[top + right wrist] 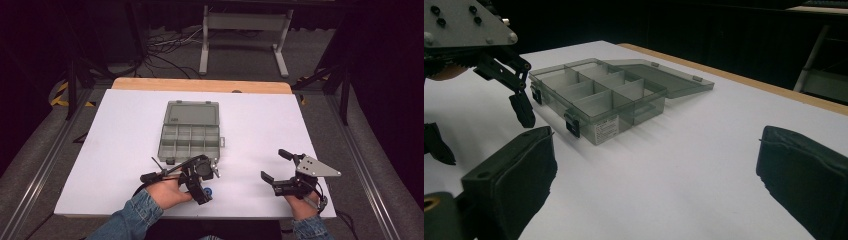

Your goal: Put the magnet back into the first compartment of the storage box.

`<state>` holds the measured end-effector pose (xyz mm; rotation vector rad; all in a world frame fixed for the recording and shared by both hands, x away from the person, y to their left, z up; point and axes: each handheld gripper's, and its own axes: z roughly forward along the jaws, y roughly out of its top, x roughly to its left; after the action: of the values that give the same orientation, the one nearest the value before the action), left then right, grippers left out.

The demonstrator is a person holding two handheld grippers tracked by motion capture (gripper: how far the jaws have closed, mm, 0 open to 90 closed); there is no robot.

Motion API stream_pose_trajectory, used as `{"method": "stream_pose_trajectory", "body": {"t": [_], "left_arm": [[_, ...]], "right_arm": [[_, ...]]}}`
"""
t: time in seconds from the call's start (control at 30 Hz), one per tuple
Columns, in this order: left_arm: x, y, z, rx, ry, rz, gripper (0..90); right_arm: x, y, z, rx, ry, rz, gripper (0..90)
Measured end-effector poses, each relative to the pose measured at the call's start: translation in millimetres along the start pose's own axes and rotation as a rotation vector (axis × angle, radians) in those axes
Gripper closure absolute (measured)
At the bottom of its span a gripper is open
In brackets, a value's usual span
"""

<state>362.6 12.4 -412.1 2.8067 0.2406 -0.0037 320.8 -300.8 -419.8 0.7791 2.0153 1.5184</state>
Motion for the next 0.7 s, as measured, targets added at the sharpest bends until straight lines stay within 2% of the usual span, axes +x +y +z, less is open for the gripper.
{"method": "stream_pose_trajectory", "body": {"t": [0.23,0.4,0.43,0.7], "left_arm": [[-3.1,1.9,7.7,0.027,0.0,0.004,18.2],[-5.8,2.4,12.7,0.027,-0.001,0.0,19.0],[-5.6,2.8,13.1,0.032,0.0,0.011,19.7],[-8.6,3.5,16.4,0.039,0.019,0.007,30.0]], "right_arm": [[0.0,0.0,0.2,-0.001,0.001,0.0,3.3],[0.1,0.0,0.1,0.0,0.003,0.0,3.3],[0.1,0.0,0.1,0.0,0.004,0.001,3.3],[0.1,-0.1,0.6,0.003,0.012,0.001,3.3]]}}
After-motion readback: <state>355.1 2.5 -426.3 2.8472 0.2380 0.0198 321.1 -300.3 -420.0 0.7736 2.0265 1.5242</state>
